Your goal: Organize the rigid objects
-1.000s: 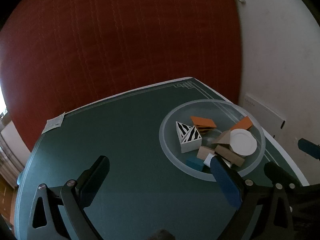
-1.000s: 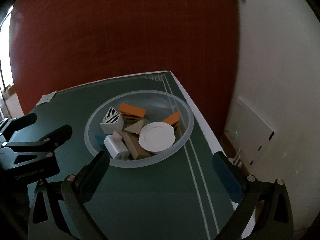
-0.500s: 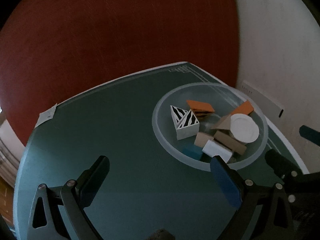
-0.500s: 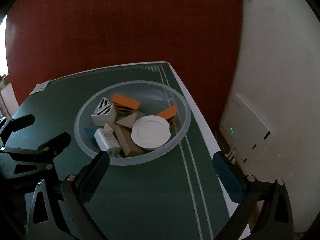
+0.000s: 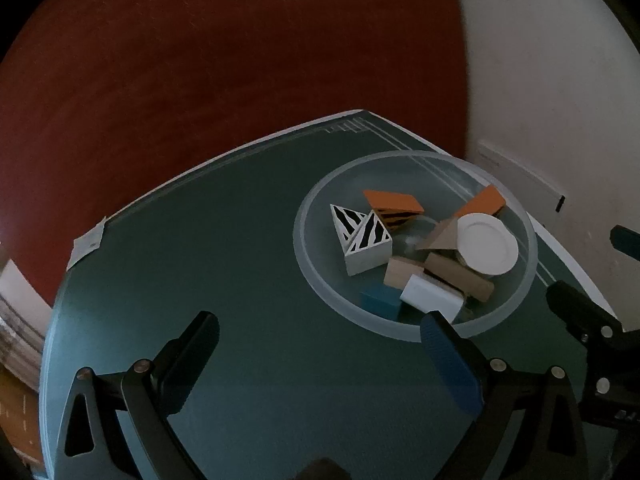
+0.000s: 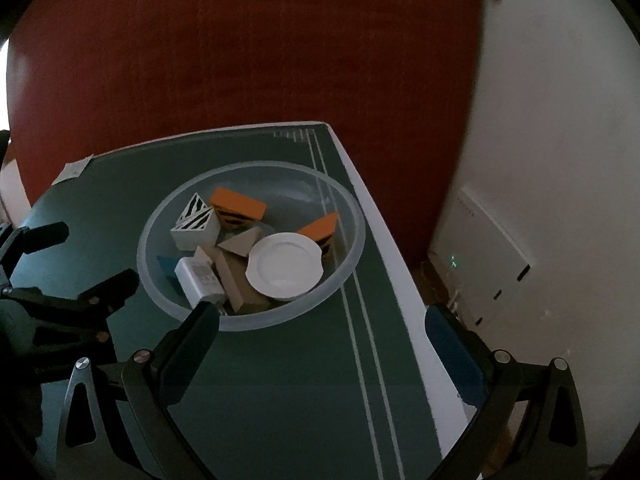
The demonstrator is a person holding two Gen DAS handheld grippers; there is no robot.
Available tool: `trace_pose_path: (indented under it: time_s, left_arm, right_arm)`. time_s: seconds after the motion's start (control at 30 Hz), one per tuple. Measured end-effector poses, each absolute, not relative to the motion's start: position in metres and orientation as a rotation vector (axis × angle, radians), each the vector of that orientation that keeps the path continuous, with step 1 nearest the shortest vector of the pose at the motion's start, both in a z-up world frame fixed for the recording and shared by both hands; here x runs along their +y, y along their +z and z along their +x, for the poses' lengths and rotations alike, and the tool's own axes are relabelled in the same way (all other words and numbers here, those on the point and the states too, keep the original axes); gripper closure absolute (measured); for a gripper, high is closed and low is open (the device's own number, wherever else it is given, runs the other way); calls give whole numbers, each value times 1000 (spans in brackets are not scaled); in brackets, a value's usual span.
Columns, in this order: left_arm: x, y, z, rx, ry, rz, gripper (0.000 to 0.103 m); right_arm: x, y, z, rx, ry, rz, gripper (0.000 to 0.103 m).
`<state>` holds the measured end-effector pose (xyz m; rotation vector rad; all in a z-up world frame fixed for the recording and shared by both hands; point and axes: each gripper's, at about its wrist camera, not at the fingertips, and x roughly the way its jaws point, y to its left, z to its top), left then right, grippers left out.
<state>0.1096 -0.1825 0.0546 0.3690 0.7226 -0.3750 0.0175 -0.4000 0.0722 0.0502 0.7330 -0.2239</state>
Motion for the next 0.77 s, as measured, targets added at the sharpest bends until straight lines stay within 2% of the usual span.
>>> trace_pose_path:
  time_s: [0.77]
  left_arm:
    - [-189, 53, 108, 714, -386, 378, 1]
  right_arm:
    - [-400, 67, 20, 750, -226, 47, 0]
